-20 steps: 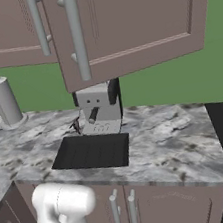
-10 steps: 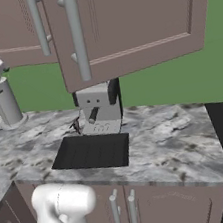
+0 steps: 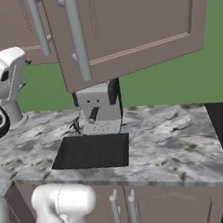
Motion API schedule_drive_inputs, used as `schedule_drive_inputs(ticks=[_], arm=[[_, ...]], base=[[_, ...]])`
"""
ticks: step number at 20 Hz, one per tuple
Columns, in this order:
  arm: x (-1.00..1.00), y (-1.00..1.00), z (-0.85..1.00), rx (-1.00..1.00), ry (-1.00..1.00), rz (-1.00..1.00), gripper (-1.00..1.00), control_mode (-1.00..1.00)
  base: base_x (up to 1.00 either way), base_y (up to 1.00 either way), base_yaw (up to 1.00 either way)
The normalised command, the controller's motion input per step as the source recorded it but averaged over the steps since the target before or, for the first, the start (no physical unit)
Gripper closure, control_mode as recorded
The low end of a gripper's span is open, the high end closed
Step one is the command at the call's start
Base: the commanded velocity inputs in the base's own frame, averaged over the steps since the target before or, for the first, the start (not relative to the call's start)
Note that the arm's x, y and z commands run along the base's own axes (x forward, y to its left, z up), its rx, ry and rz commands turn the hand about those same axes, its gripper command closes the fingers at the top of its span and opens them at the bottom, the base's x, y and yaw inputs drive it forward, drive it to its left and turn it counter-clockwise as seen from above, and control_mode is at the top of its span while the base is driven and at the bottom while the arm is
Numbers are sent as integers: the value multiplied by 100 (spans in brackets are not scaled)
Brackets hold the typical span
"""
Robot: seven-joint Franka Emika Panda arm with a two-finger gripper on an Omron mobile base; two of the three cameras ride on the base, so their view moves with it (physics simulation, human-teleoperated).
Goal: Pick the pan from the cabinet and place it on the stove. Then turn on the stove burner for the pan.
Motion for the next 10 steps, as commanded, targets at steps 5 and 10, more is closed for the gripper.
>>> schedule_drive_inputs(ticks=[5,10], arm=[[30,-37,0,-6,16,-11,-100,-100],[11,-29,-1,-7,5,-11,-100,-100]], base=[[0,0,0],[0,0,0]])
